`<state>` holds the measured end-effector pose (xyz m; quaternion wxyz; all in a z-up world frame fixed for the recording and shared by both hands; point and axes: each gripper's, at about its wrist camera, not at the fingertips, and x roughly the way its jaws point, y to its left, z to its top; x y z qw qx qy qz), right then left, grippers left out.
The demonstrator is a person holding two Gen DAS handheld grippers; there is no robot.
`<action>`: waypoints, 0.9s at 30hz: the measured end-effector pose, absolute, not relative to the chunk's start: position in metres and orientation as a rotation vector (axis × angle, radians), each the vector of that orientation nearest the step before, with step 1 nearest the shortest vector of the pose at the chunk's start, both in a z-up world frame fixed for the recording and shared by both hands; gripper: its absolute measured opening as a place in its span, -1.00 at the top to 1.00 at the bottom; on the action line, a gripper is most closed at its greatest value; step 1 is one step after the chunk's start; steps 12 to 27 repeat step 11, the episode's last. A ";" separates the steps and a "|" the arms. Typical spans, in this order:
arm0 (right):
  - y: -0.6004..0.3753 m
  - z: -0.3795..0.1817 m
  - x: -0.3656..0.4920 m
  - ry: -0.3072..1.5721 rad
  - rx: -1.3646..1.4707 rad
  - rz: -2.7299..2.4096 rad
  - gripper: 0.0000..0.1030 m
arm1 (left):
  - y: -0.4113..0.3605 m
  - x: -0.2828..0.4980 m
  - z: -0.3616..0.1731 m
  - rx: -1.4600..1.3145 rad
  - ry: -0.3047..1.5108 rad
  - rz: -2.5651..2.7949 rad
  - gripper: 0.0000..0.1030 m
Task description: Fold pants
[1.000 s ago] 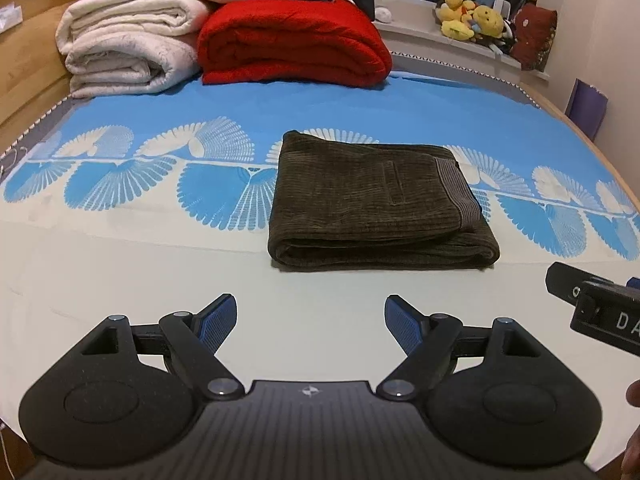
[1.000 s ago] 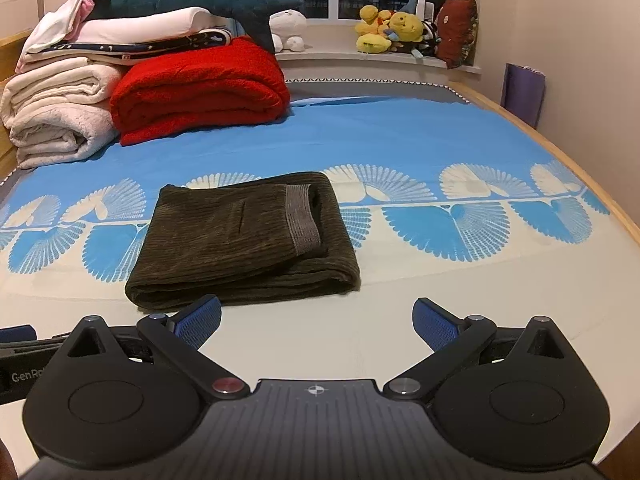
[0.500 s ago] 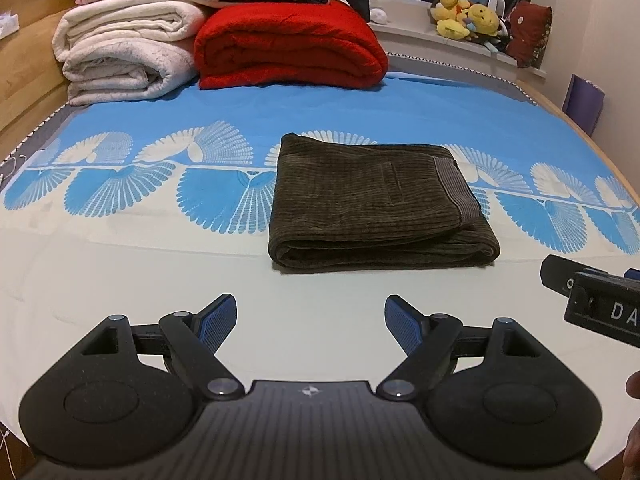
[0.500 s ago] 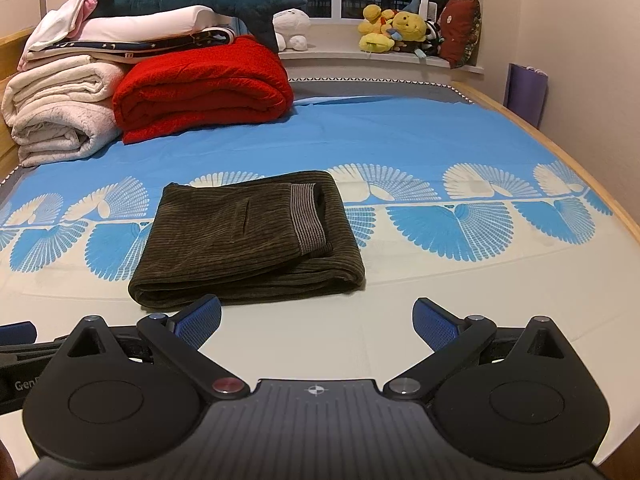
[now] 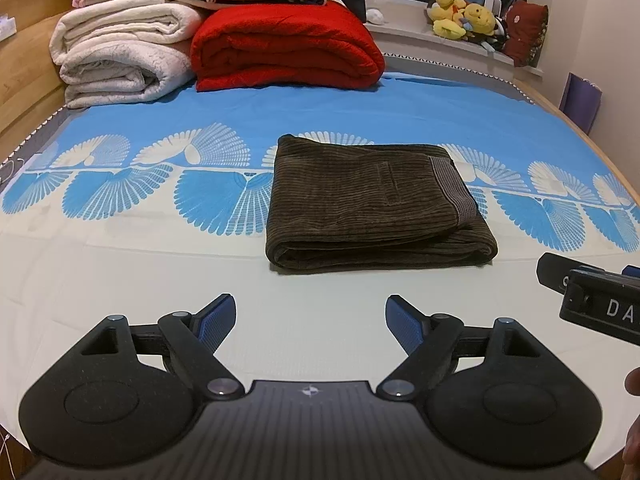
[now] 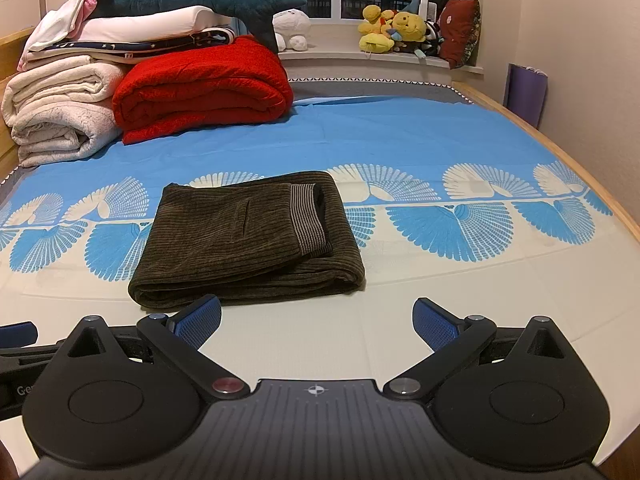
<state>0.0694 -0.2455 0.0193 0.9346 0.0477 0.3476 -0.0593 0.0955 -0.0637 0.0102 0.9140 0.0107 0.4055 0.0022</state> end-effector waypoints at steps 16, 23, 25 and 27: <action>-0.244 0.021 0.070 0.710 0.092 -0.119 -0.97 | -0.065 0.095 0.010 0.028 0.827 -0.001 -0.68; -0.244 0.021 0.070 0.710 0.092 -0.119 -0.97 | -0.065 0.095 0.010 0.028 0.827 -0.001 -0.68; -0.244 0.021 0.070 0.710 0.092 -0.119 -0.97 | -0.065 0.095 0.010 0.028 0.827 -0.001 -0.68; -0.244 0.021 0.070 0.710 0.092 -0.119 -0.97 | -0.065 0.095 0.010 0.028 0.827 -0.001 -0.68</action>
